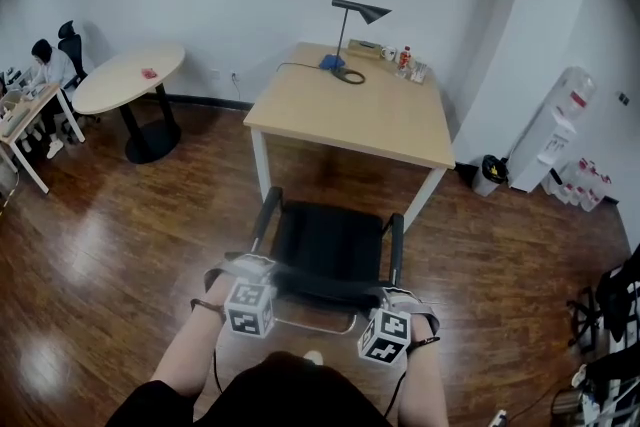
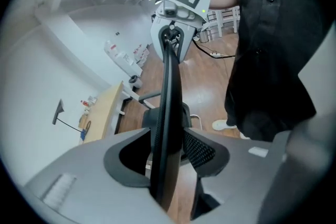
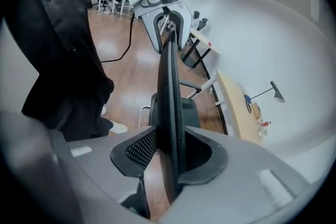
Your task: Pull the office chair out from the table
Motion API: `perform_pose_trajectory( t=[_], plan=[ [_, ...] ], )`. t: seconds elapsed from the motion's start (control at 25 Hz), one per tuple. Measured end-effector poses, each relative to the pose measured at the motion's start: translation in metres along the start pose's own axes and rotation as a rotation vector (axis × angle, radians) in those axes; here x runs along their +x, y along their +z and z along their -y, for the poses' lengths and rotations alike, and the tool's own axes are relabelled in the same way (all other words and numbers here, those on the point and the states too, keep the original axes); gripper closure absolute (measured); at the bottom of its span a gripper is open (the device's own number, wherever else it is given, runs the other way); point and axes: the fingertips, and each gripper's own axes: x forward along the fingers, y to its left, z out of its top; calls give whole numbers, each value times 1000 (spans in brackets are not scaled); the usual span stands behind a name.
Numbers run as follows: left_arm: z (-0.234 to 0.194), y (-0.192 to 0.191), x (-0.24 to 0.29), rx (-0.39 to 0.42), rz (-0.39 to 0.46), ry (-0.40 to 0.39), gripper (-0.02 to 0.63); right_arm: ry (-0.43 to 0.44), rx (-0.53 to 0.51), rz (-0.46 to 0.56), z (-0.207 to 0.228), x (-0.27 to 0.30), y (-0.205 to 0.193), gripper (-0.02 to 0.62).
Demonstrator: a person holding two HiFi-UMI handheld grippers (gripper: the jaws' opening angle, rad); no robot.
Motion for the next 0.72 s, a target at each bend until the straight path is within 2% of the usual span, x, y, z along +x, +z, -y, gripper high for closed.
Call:
perform_pose_trajectory(
  t=[0.16,0.32,0.4,0.56,0.64,0.72],
  plan=[
    [-8,4,-29,-64,35,146,428,-121,42,10,5,-23,5,430],
    [-13,10,-63,-210,134,314,433,-326,159,98,12,-55,21,523],
    [-9,10,-77,-296,192,372,473,-392,236,140,8,-63,29,540],
    [10,-2,-98,-426,255,443,580,-443,367,212,-22,-71,43,576],
    [19,-6,-106,-495,296,464,604,-449,449,255,-36,-76,45,581],
    [26,-8,-117,-561,347,485,604,-438,575,327,-48,-81,47,581]
  ],
)
